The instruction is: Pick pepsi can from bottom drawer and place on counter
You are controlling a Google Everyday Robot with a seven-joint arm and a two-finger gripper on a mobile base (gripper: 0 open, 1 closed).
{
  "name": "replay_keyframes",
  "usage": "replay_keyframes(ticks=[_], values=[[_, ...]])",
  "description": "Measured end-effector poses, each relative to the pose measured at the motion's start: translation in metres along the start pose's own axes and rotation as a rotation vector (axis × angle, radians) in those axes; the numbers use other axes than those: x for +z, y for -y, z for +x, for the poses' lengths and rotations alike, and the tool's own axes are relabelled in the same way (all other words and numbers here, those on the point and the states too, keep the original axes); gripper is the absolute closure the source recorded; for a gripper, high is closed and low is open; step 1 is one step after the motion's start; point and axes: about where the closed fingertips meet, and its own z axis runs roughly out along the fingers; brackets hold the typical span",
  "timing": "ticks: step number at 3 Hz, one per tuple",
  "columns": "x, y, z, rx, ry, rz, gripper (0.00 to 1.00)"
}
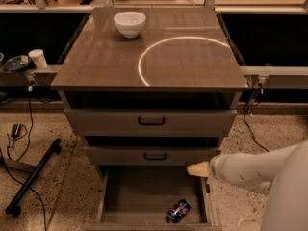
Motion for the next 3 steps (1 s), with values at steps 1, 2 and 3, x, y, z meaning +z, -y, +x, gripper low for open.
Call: replay_keyframes(ticks=[1,2,3], values=[[0.0036,-0.0218,-0.017,-0.058,0.006,-0.09,0.0],[0.0037,-0.0216,-0.0179,-0.052,0.007,-0.081,0.0],[0.0076,-0.0152,-0.0197,-0.006,0.003,-0.025,0.0]])
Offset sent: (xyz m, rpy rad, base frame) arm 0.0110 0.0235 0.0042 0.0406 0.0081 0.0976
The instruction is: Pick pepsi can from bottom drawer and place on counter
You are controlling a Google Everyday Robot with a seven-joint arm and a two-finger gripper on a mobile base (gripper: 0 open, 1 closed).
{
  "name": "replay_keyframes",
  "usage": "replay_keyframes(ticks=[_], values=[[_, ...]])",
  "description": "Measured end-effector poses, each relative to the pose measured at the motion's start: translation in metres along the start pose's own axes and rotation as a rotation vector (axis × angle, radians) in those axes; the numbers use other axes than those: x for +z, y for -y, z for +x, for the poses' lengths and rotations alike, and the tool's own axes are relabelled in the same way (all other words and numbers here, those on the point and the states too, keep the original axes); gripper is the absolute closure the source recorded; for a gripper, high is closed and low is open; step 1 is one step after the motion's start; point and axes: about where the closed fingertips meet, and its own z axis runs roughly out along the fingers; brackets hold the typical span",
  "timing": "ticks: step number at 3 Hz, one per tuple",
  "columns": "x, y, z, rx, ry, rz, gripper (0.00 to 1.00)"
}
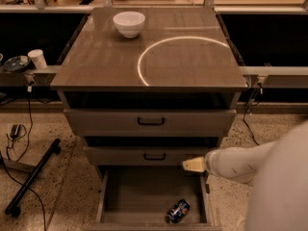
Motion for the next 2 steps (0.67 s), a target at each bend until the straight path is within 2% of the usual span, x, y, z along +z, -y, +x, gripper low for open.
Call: replay_keyframes(ticks=[1,2], values=[[0.0055,-0.0054,-0.0135,0.02,0.003,0.029,0.0],[0.0055,-0.0054,-0.0135,0.02,0.003,0.029,0.0]])
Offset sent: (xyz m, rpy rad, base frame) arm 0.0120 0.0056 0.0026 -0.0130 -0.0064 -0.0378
